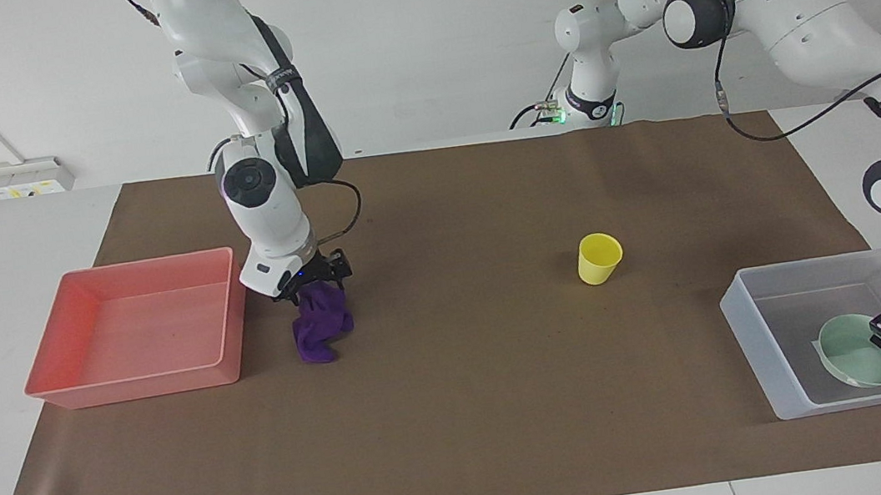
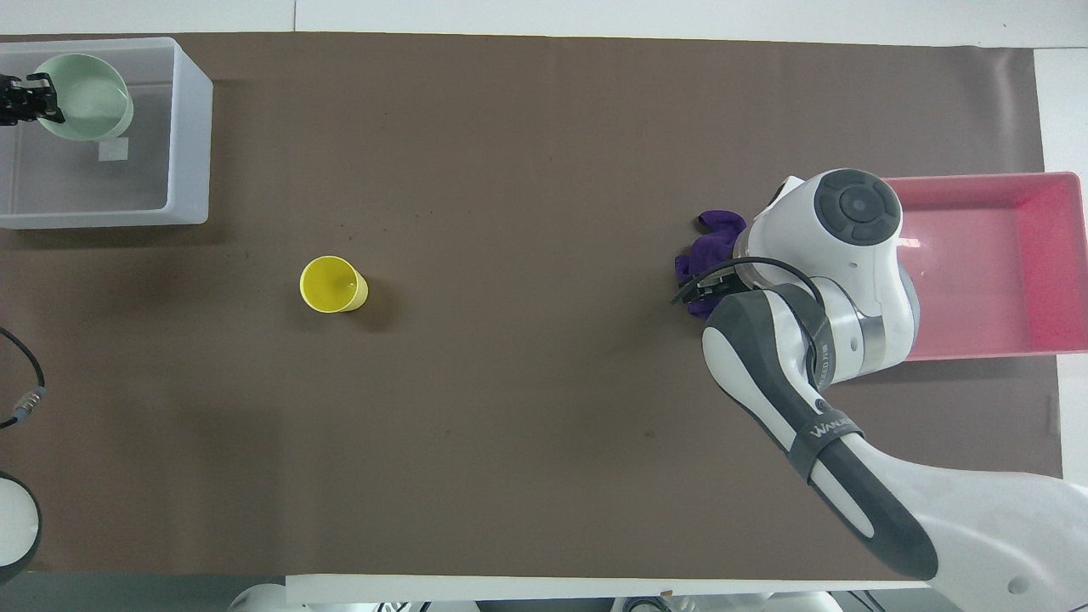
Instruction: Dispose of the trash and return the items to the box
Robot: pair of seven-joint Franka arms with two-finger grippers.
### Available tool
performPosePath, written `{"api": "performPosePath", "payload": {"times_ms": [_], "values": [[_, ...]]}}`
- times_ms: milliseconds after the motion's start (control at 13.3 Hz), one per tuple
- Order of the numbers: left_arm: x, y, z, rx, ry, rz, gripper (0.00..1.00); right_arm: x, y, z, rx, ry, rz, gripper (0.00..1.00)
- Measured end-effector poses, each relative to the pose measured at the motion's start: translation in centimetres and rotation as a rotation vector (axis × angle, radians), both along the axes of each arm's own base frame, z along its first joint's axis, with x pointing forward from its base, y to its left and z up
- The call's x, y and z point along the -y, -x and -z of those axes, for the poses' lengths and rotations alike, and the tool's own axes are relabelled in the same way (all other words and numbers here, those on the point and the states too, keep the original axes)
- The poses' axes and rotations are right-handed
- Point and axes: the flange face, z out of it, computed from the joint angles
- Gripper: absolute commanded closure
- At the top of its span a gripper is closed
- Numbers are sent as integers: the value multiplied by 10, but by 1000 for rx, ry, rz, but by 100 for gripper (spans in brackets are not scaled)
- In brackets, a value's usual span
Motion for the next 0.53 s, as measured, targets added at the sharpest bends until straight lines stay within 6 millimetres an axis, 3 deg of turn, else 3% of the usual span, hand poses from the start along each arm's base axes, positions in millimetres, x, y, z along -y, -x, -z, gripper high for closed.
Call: {"api": "performPosePath", "payload": {"times_ms": [300, 375, 525], "values": [[0, -6, 0, 80, -44, 13, 0, 8, 7, 22, -28, 8, 11, 92], [4, -7, -2, 78, -72, 34, 0, 13, 6, 23, -31, 9, 20, 100], [20, -6, -16, 83, -111, 73, 0, 21, 2, 19, -25, 8, 35, 100]]}}
